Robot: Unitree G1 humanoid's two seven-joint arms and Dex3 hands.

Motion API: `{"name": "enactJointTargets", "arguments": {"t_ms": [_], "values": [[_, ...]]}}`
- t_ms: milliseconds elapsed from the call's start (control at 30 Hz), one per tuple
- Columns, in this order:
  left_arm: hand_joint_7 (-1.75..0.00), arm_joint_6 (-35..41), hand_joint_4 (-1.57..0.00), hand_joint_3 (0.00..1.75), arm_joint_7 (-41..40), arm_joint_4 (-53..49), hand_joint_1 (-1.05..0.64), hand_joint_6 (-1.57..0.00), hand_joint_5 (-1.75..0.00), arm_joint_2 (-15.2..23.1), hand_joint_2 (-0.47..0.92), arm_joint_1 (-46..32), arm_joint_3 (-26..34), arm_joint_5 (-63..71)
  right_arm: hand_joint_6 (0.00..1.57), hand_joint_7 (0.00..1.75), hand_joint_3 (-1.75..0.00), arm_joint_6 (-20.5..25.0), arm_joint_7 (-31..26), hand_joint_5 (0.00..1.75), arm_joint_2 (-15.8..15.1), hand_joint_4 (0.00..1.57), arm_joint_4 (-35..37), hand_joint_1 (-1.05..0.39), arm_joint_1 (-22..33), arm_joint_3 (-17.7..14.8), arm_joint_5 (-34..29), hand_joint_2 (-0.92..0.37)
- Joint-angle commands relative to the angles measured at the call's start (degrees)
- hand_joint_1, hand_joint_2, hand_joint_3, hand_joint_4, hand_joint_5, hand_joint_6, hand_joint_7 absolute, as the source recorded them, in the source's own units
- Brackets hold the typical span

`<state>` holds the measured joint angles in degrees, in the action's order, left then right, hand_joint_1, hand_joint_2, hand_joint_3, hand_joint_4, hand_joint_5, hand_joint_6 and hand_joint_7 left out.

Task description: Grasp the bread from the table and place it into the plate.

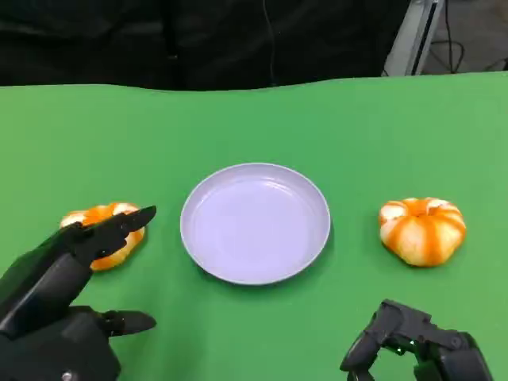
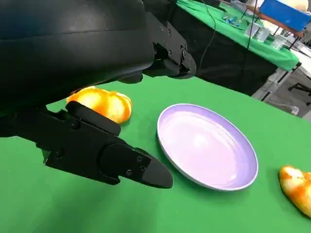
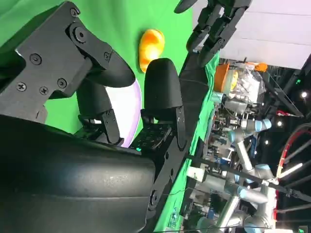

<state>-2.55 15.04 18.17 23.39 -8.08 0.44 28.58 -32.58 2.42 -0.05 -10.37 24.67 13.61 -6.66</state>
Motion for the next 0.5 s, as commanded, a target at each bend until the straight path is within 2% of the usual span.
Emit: {"name": "enactJointTargets", "arguments": {"t_ms": [33,433,500], "values": [[-0.01,4.6,-0.02,0.02,-5.3,-5.0,-0.66,-0.16,-0.23,3.2,0.92,8.8,-5.7,18.7,0.8,1.35,-1.42,0.1,-0.5,1.61,-0.1,0.75,-0.2,-0.07,0.4,-0.1,-0.2,-0.27],[-0.01,6.0,0.0,0.02,-6.4,-5.5,-0.67,-0.16,-0.26,2.9,0.92,9.4,-6.9,20.5,0.8,1.34,-1.41,0.1,-0.8,1.61,-0.3,0.75,-0.2,-0.08,0.4,0.1,-0.3,-0.27],[0.0,11.7,0.0,0.01,-6.2,-18.2,-0.63,-0.15,-0.27,0.0,0.91,18.7,-12.0,26.6,0.8,1.34,-1.41,-0.1,-0.8,1.61,-0.2,0.75,-0.6,-0.08,1.1,0.5,-0.1,-0.27]]}}
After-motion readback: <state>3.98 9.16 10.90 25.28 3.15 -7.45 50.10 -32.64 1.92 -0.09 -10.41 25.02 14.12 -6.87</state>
